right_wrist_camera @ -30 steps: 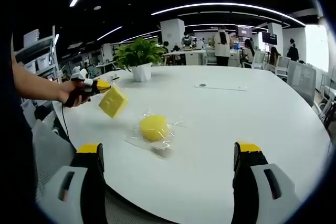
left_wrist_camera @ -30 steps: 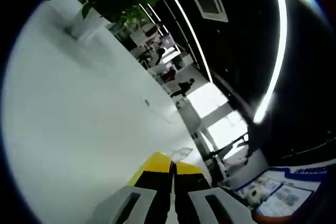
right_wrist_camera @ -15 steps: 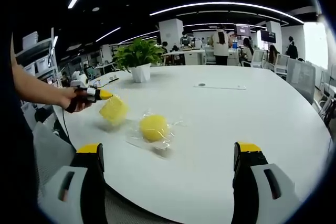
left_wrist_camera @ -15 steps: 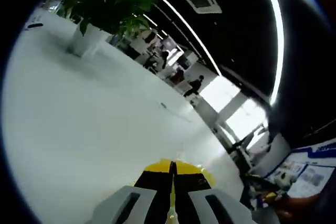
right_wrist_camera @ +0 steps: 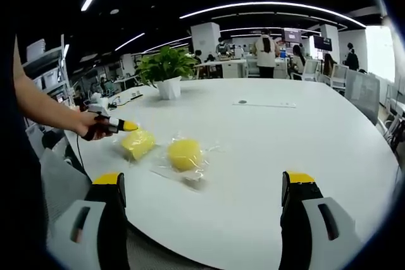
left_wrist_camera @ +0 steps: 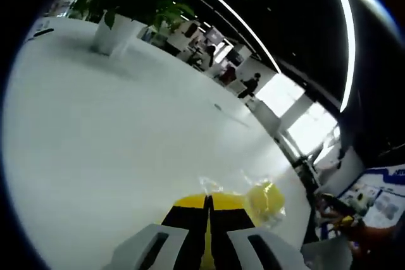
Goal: Compare the silicone blocks by pressing each to a similar depth, holding the contact briefly, and releasing to observe deformation and rebound differences across the visible hardness samples.
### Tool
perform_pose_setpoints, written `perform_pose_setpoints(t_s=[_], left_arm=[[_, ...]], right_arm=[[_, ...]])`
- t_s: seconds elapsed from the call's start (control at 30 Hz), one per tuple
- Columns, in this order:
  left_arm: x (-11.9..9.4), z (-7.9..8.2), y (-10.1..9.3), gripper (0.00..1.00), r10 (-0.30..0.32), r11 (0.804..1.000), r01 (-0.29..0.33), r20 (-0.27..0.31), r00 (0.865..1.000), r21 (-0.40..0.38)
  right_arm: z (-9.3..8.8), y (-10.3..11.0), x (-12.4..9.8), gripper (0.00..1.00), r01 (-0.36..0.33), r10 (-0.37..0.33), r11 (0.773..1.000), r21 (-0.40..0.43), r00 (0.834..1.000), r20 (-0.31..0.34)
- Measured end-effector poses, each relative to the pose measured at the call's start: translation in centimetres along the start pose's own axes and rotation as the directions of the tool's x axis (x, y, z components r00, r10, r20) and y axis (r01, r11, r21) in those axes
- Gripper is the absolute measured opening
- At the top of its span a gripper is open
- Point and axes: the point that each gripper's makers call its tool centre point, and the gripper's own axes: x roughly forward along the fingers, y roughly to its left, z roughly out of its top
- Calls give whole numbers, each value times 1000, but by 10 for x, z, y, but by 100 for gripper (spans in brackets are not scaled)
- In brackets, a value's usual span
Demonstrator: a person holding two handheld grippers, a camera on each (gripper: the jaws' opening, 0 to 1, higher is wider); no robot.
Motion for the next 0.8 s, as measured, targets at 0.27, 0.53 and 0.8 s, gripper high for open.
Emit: perform_pose_setpoints(t_s=[0.27,0.53,0.8], left_arm=[[-1,-11,12,0,19,1000,-19,-32,999,3],[3,-10,11,1,24,1000,-25,-38,999,-16],[-9,-1,23,31,59,998,-59,-34,998,14]], right_arm=[[-4,0,-4,96,4,-4,1000,0,1000,-10],[-4,-2,-4,96,8,-8,1000,7,1000,-8],[-3,0,-1,96,6,-6,1000,-5,1000,-10]])
